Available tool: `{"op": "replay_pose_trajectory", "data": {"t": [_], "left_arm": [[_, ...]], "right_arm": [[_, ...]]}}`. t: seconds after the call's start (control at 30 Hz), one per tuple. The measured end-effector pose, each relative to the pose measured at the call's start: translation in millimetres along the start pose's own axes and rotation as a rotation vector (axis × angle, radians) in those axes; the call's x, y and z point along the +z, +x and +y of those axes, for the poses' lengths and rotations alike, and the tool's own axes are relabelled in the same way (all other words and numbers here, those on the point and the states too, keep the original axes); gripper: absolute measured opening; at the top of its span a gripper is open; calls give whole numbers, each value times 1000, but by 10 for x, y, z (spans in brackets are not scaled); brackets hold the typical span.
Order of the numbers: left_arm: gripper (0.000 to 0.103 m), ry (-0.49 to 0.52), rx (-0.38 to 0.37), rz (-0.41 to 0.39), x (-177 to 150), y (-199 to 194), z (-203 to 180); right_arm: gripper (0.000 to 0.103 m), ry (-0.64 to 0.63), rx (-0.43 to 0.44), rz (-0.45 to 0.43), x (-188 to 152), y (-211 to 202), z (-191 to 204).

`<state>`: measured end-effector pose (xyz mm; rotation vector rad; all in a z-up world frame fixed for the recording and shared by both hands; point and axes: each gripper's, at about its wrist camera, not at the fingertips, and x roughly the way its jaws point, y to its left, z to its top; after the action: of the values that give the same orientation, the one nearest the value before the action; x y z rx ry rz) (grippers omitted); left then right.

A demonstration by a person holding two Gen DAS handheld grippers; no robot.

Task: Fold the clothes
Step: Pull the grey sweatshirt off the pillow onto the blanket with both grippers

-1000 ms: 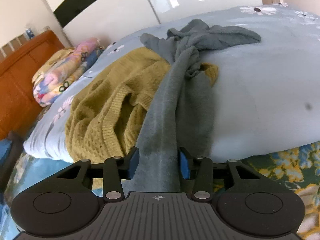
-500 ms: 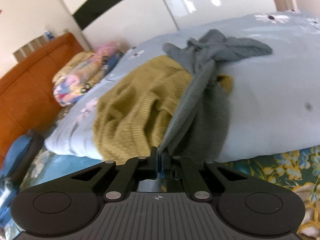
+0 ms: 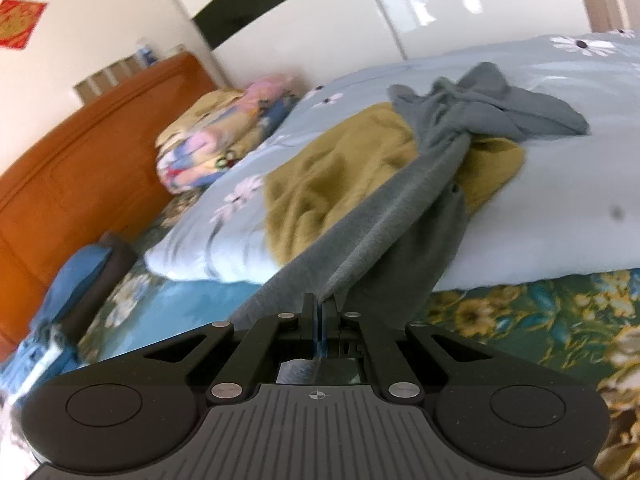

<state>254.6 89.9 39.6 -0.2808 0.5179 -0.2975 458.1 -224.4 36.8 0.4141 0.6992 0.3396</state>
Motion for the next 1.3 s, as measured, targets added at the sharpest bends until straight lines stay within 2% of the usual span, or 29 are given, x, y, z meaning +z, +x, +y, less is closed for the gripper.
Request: {"op": "replay_pose_trajectory", "data": {"t": [0.17, 0.6, 0.93, 1.03, 1.13, 1.3], "left_arm": [[6, -19, 54, -44, -44, -452, 220], [6, -148, 181, -156, -284, -1521, 825], [6, -227, 355, -250, -392, -2440, 1459], [6, -250, 412, -254, -391, -2607, 1640], [6, -223, 460, -234, -384, -2684, 1717], [6, -194, 484, -165, -366, -2515, 1791]], "right_arm": [[1, -34, 49, 34, -254, -133, 287], [1, -94, 128, 121, -1010, -304, 1136], [1, -174, 236, 258, -1762, -222, 1960], [1, -193, 266, 298, -1939, -128, 2213], [1, -218, 258, 340, -2068, 6, 2384], [2, -226, 219, 371, -2159, 154, 2421]]}}
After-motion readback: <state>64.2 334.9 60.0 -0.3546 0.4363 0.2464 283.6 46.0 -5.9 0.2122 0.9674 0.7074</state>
